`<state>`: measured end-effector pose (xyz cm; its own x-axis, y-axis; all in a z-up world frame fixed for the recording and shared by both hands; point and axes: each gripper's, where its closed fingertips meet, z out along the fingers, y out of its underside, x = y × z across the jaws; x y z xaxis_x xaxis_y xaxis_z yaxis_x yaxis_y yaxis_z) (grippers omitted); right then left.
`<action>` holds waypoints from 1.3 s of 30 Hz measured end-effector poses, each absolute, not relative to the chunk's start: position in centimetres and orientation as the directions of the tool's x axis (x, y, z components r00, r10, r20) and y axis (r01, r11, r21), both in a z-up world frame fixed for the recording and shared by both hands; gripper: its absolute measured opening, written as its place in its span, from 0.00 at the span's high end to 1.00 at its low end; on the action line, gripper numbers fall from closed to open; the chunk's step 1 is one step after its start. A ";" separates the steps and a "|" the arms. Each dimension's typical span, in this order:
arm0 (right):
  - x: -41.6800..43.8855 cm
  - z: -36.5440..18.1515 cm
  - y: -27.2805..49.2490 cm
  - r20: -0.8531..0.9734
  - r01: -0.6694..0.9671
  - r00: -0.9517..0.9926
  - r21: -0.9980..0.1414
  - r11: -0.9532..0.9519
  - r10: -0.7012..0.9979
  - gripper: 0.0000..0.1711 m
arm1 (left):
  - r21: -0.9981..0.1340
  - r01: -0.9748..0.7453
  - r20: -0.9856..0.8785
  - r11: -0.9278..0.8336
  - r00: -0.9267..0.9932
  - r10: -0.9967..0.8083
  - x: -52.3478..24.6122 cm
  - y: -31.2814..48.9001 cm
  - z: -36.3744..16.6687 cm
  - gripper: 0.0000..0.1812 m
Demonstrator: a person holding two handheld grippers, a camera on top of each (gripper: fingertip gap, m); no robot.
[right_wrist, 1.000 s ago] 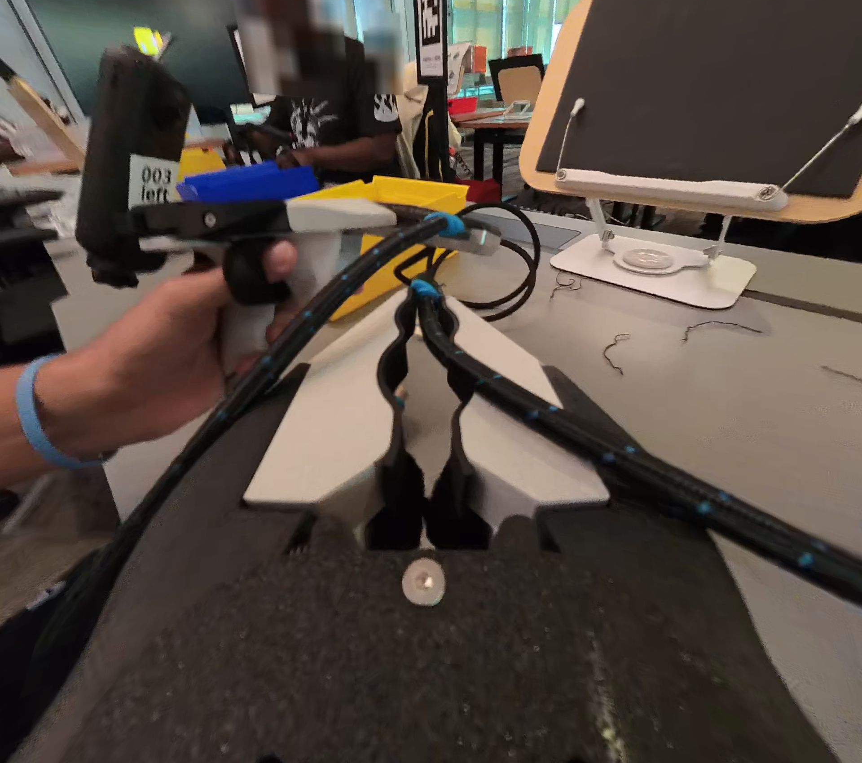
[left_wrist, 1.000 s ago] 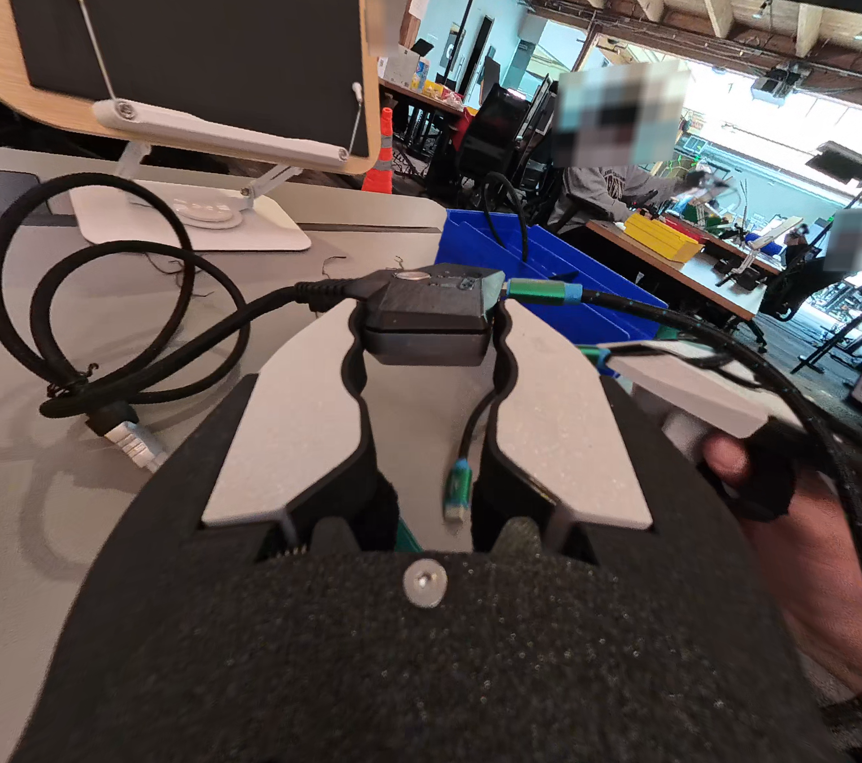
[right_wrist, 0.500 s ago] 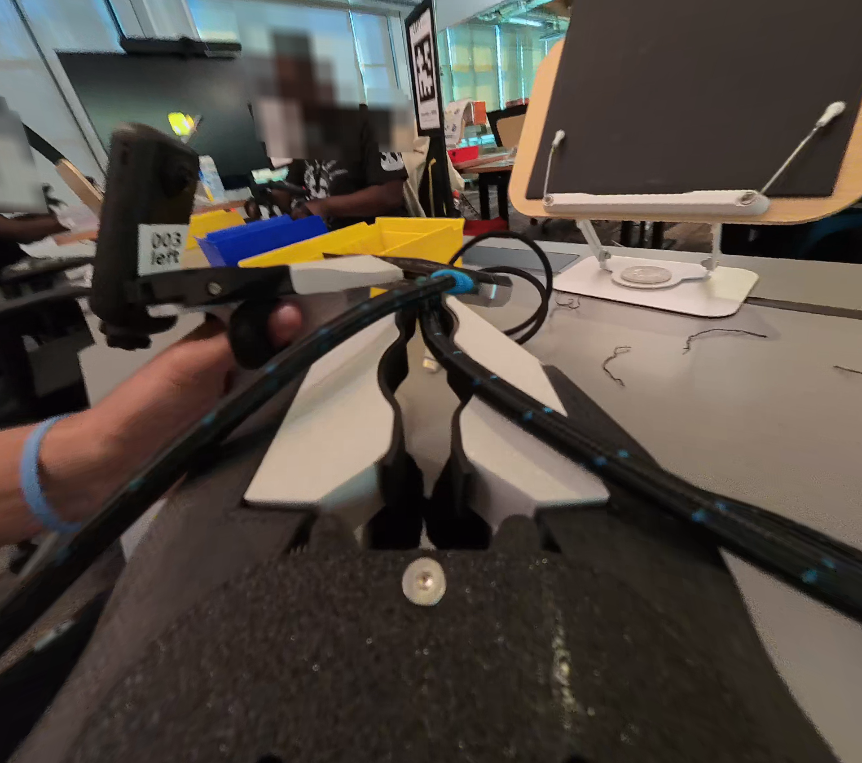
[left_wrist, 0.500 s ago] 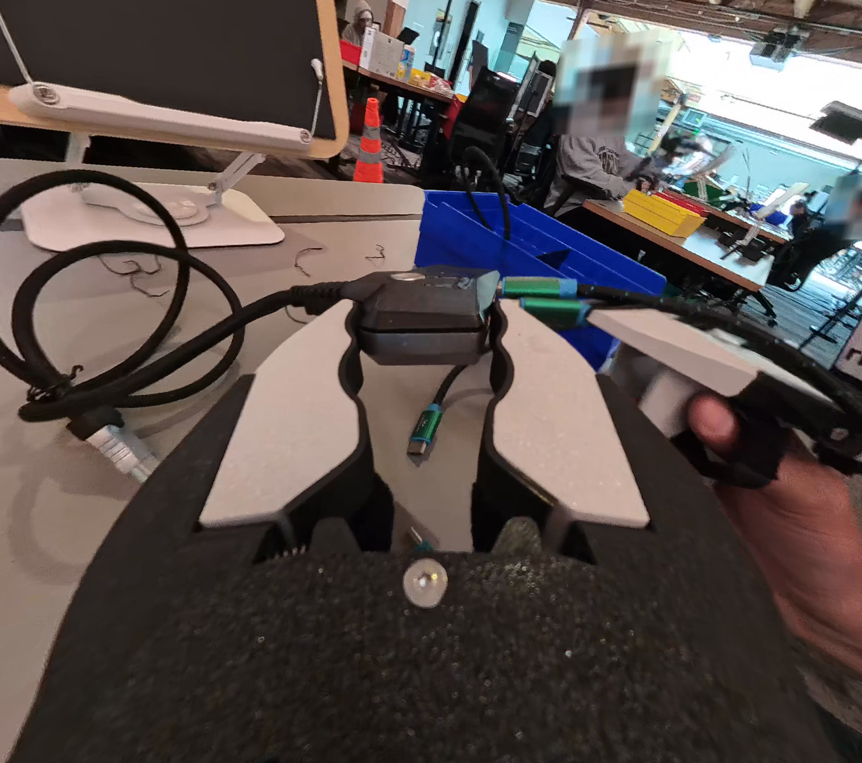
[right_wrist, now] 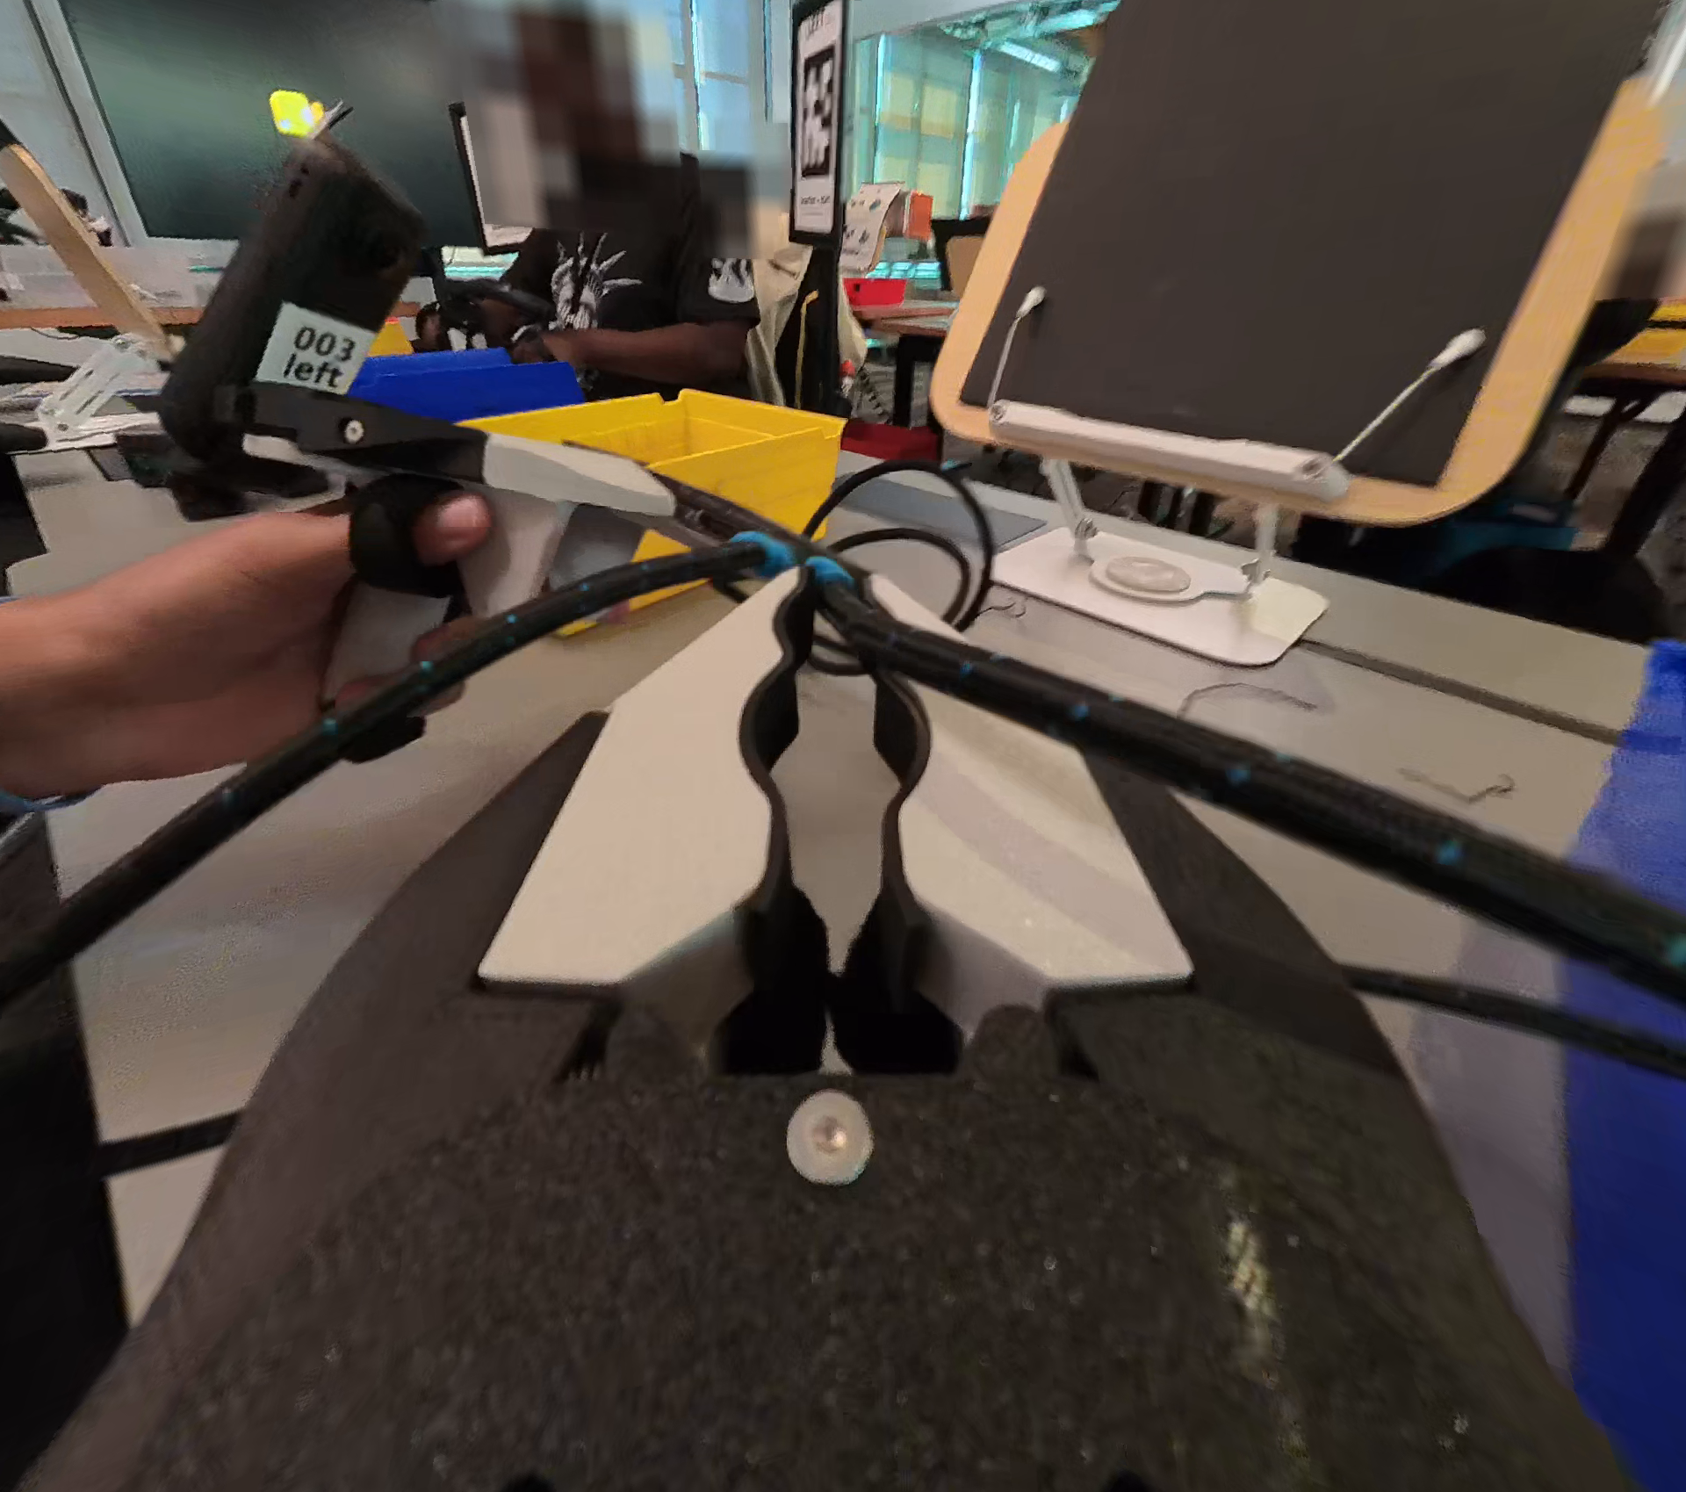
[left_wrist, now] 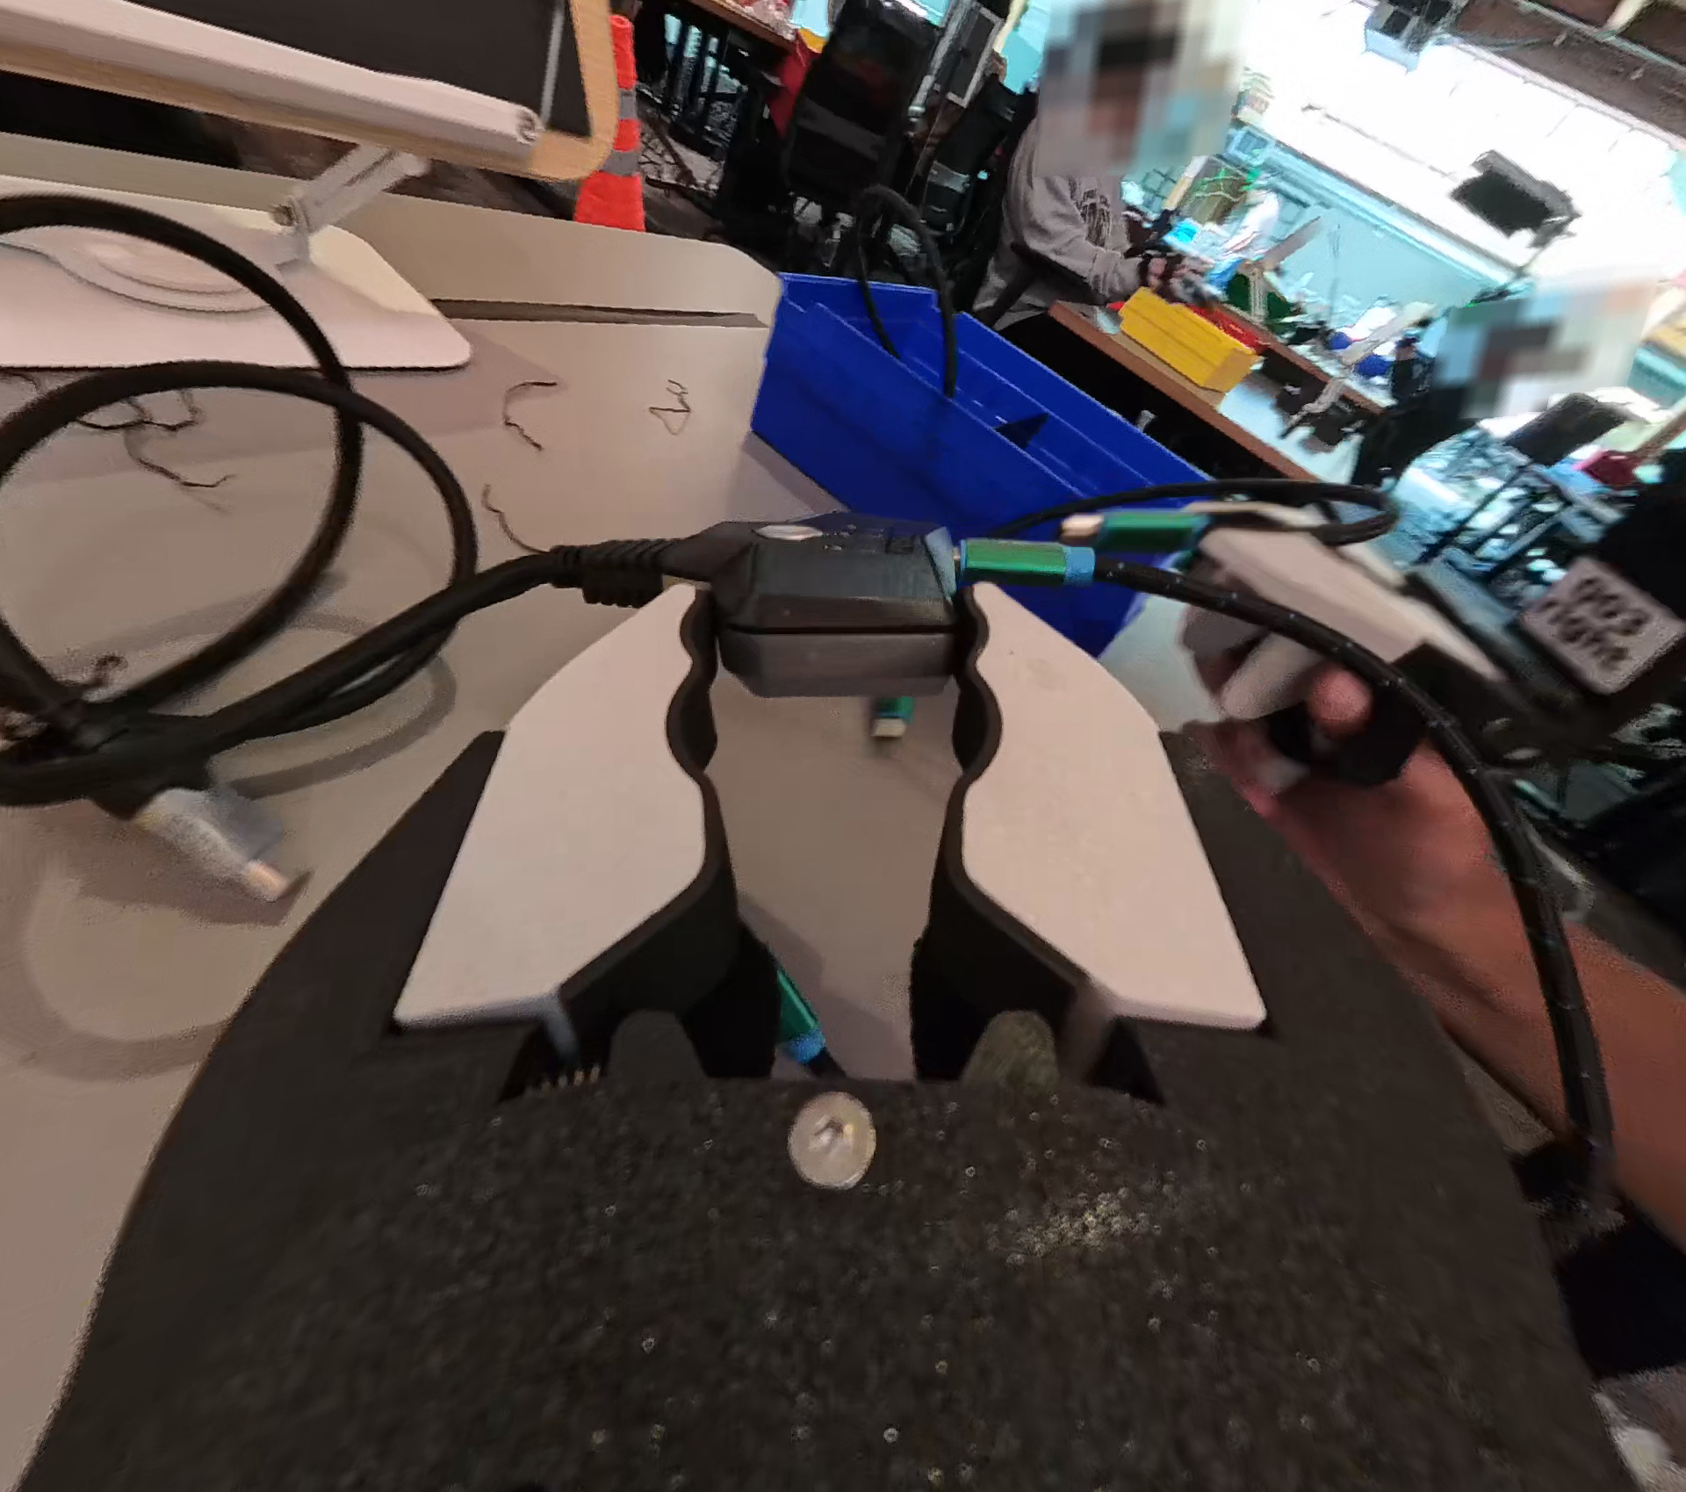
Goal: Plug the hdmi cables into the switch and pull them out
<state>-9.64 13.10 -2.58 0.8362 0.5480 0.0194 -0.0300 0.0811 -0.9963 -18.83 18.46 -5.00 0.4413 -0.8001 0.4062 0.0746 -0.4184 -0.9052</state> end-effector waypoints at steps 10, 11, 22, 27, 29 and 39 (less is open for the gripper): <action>-13.7 -0.4 9.7 0.446 0.331 0.767 -0.891 0.310 0.461 0.95 | -0.962 -0.064 0.172 -0.264 0.607 -0.776 -18.6 19.2 -6.6 0.73; -14.3 -0.7 9.9 0.468 0.356 0.768 -0.880 0.315 0.438 0.95 | -0.962 -0.052 0.185 -0.268 0.596 -0.781 -18.3 18.9 -6.6 0.73; -15.3 -3.8 11.0 0.726 0.645 0.606 -0.687 0.334 0.323 0.96 | -0.937 -0.042 0.290 -0.346 0.455 -0.842 -16.6 16.3 -5.9 0.73; -14.6 -3.6 11.2 0.682 0.612 0.648 -0.731 0.302 0.338 0.96 | -0.934 -0.027 0.307 -0.355 0.444 -0.842 -16.5 16.2 -5.9 0.73; -14.5 -3.7 11.2 0.677 0.606 0.648 -0.736 0.302 0.350 0.96 | -0.935 -0.029 0.304 -0.352 0.444 -0.843 -16.6 16.2 -5.9 0.73; -14.5 -3.6 11.0 0.686 0.600 0.626 -0.728 0.333 0.371 0.96 | -0.938 -0.057 0.286 -0.341 0.425 -0.859 -16.5 16.0 -5.9 0.73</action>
<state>-14.54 10.99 -3.65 0.6261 0.3707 0.6860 0.5998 0.3332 -0.7275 -16.49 16.04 -5.93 0.4253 -0.8587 0.2858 -0.0571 -0.3406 -0.9385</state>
